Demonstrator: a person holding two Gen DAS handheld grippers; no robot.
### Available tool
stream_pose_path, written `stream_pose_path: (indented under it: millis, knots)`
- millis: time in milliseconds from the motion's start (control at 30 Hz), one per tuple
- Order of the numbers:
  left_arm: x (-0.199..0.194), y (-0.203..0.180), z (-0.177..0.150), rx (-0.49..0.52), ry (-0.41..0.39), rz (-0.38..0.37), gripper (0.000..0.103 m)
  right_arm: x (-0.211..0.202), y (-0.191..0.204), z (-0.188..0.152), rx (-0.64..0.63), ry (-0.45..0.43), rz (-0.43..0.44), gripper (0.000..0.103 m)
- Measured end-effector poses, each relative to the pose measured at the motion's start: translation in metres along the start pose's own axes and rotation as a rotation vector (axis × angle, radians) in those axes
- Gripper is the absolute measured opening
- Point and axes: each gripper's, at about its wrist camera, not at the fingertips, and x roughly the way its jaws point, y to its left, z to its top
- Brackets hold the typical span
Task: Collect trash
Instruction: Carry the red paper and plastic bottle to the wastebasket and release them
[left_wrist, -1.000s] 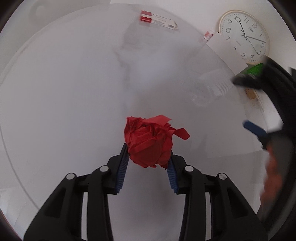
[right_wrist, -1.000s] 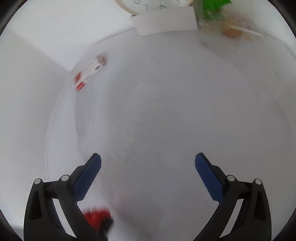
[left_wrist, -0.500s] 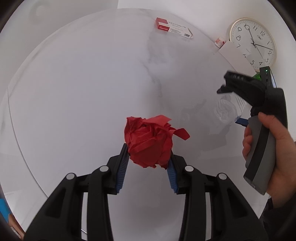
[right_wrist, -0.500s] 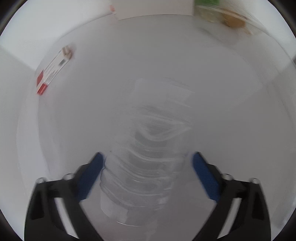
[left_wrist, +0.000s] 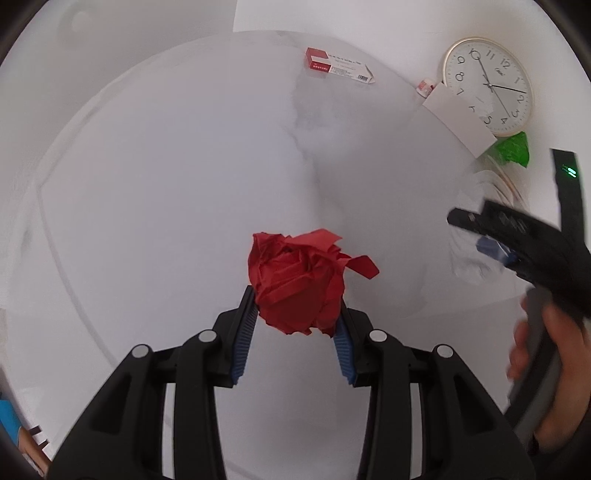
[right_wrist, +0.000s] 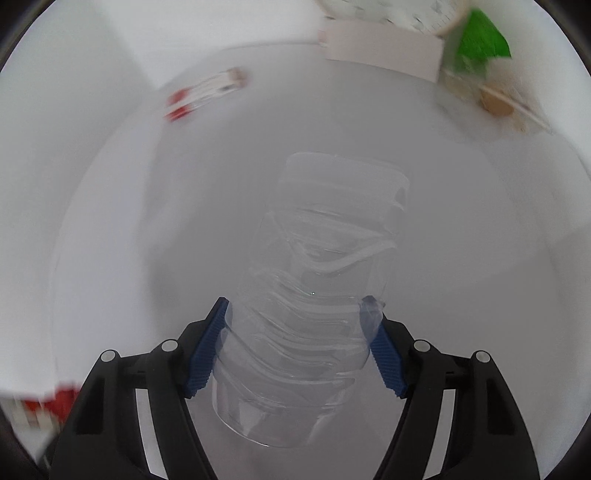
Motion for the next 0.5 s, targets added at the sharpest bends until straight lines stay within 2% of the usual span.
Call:
stream_pose_path:
  millis: [100, 233, 367, 467, 500]
  knots:
    - [-0.025, 0.005, -0.032, -0.006, -0.013, 0.007, 0.038, -0.038, 0.014, -0.047, -0.125, -0.003, 0.055, 0.072]
    - [-0.072, 0.025, -0.103, -0.055, -0.048, 0.052, 0.038, -0.082, 0.04, -0.126, -0.312, 0.02, 0.163, 0.072]
    - [-0.112, 0.054, -0.183, -0.173, -0.046, 0.128, 0.038, -0.114, 0.064, -0.201, -0.491, 0.059, 0.28, 0.072]
    - [-0.143, 0.082, -0.261, -0.293, -0.023, 0.211, 0.039, -0.139, 0.077, -0.262, -0.631, 0.087, 0.363, 0.072]
    - [-0.147, 0.088, -0.275, -0.316, -0.017, 0.225, 0.039, -0.148, 0.08, -0.284, -0.68, 0.096, 0.387, 0.072]
